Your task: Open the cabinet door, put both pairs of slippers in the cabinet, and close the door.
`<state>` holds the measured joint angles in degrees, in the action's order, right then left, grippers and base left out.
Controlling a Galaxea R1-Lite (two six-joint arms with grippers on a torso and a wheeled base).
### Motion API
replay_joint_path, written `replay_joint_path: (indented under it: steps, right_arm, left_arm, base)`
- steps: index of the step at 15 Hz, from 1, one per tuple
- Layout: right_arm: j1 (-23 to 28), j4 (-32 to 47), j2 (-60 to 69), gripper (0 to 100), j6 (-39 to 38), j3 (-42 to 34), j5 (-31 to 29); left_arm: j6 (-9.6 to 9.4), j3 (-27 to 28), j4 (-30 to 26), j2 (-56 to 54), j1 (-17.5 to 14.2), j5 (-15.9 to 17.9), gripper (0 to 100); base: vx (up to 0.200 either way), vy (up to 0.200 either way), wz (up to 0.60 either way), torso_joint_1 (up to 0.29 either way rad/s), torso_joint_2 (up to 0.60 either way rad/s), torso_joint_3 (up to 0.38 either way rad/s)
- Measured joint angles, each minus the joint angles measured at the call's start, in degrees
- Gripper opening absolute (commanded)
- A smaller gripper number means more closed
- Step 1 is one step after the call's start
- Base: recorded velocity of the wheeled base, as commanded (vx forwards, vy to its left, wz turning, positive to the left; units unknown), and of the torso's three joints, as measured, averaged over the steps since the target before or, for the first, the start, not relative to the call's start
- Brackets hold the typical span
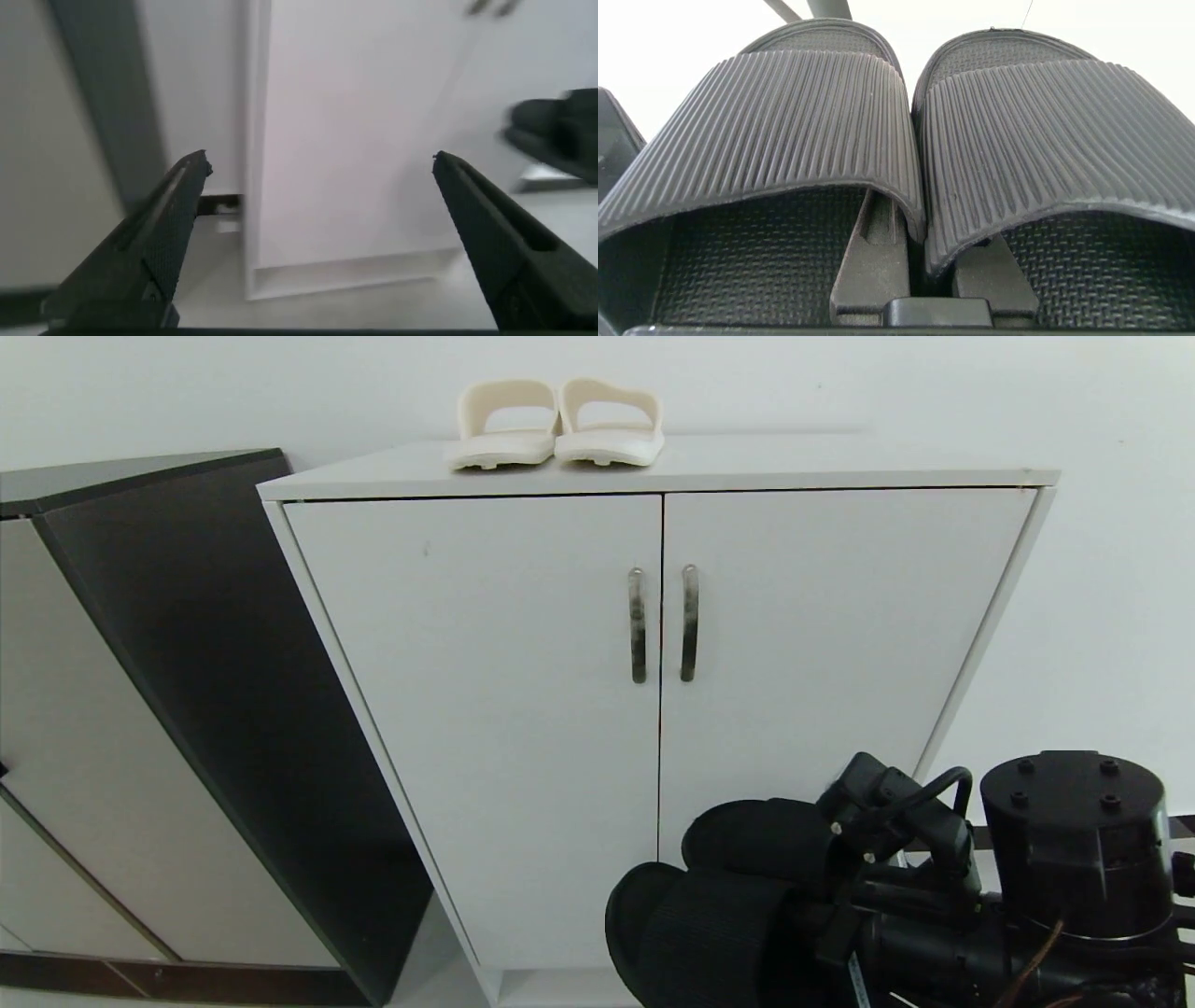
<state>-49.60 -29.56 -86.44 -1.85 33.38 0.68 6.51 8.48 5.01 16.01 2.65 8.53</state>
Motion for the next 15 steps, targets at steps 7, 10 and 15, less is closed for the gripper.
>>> replay_joint_path:
  steps: [7,10,15]
  right_arm:
    - [0.0,0.0,1.3,0,0.0,-0.8,-0.2]
    - [0.2,-0.1,1.6,0,-0.1,-1.0,0.1]
    - [0.0,-0.9,1.8,0,0.0,-1.7,0.2]
  left_arm:
    - [2.44,14.2,20.5,36.1,14.8,18.8,100]
    - [2.52,24.2,21.4,45.3,25.3,14.1,100]
    - [2.52,36.9,21.7,59.1,34.6,11.7,100]
  base:
    - [0.0,0.0,0.0,0.0,0.0,0.0]
    - [0.0,0.0,0.0,0.0,0.0,0.0]
    - [0.0,0.0,0.0,0.0,0.0,0.0]
